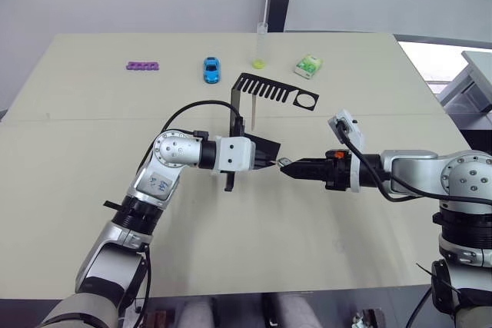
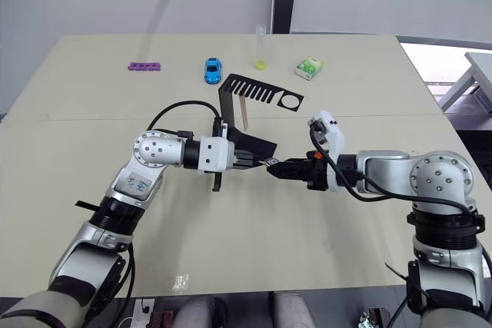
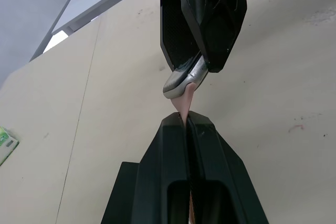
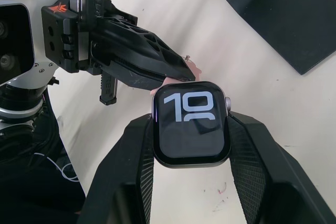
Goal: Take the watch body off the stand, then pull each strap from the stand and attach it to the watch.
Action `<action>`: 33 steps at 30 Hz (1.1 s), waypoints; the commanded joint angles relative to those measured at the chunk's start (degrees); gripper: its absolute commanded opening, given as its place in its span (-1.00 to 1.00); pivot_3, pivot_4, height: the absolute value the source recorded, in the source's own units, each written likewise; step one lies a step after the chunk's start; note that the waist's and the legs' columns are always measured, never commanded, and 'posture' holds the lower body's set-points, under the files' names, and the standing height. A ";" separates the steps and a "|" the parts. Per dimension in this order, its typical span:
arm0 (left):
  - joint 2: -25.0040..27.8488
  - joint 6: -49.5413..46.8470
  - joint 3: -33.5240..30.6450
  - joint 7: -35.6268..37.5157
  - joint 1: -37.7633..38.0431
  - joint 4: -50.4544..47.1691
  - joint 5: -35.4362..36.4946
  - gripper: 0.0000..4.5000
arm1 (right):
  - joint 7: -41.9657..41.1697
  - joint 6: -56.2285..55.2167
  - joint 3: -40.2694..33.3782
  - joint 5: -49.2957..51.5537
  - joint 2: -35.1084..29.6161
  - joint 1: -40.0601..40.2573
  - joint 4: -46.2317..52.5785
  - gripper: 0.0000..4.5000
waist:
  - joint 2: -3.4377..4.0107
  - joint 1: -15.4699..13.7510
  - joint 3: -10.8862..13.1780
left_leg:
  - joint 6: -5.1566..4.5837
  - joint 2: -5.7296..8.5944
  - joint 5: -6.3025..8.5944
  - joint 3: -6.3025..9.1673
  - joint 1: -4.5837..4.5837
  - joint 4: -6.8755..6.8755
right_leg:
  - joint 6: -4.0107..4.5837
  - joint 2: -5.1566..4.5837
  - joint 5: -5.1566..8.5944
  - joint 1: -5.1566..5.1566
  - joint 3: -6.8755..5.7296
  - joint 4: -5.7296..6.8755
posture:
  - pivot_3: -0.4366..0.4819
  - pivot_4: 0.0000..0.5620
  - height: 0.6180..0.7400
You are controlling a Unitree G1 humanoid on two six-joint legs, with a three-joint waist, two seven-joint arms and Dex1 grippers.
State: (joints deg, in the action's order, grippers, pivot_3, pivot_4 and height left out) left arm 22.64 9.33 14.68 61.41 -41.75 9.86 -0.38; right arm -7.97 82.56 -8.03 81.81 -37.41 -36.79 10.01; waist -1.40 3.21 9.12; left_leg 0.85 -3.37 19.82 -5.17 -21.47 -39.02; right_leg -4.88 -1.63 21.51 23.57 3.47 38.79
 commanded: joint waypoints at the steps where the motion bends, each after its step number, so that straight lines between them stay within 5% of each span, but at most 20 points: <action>1: -2.51 1.43 1.75 -0.85 -2.22 -1.96 0.62 -1.00 | -0.83 -0.30 1.15 3.98 1.33 -1.65 3.57 -0.33 | 0.00 0.00 0.00 | 0.00 0.00 0.00 0.00 0.00 0.00 | 0.00 0.00 0.00 0.00 0.00 0.00 | -0.05 -0.47 1.00; 33: -2.34 1.68 1.49 -0.87 -2.84 -1.32 0.51 -1.00 | 0.08 -0.40 1.85 3.38 1.88 -1.91 3.40 -0.33 | 0.00 0.01 0.00 | 0.00 0.00 0.00 0.00 0.00 0.00 | 0.00 -0.01 0.00 0.01 0.00 0.01 | -0.05 -0.47 1.00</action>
State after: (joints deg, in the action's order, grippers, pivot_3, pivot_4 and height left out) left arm 22.65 9.39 14.57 61.34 -42.32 10.65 -0.48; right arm -6.96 82.57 -7.35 82.07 -37.05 -37.89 10.01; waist -1.40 3.22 9.12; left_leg 0.85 -3.38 19.82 -5.17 -21.47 -39.02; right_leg -4.88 -1.63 21.51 23.57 3.46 38.80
